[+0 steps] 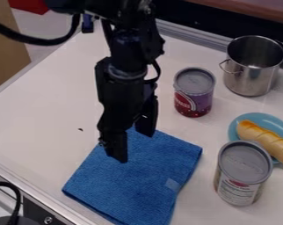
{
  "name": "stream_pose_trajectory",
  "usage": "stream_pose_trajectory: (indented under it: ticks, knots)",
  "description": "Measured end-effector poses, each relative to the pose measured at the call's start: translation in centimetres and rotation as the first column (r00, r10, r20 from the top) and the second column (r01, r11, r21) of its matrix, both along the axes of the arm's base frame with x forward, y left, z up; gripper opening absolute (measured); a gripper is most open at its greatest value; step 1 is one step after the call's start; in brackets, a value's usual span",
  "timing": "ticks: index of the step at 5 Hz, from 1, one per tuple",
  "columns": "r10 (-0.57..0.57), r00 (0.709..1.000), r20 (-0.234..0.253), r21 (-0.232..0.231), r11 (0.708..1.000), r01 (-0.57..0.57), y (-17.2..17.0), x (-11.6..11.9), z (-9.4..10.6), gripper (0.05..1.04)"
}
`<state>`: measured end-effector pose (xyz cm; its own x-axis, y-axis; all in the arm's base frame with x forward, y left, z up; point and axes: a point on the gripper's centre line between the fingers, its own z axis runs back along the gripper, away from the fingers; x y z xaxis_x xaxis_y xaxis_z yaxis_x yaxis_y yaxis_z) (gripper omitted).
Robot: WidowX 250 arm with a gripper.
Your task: Move the blue cloth in the right side of the table
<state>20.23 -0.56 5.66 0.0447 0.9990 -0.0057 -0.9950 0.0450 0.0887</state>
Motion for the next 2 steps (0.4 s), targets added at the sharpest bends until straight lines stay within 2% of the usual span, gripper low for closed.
stream_pose_trajectory:
  ticks: [1, 2]
  knots:
    - [-0.102, 0.994, 0.039, 0.036, 0.994, 0.100, 0.7, 0.8, 0.2, 0.997]
    - [-0.267, 0.953, 0.142, 0.148, 0.958, 0.246, 2.5, 2.7, 0.6, 0.997]
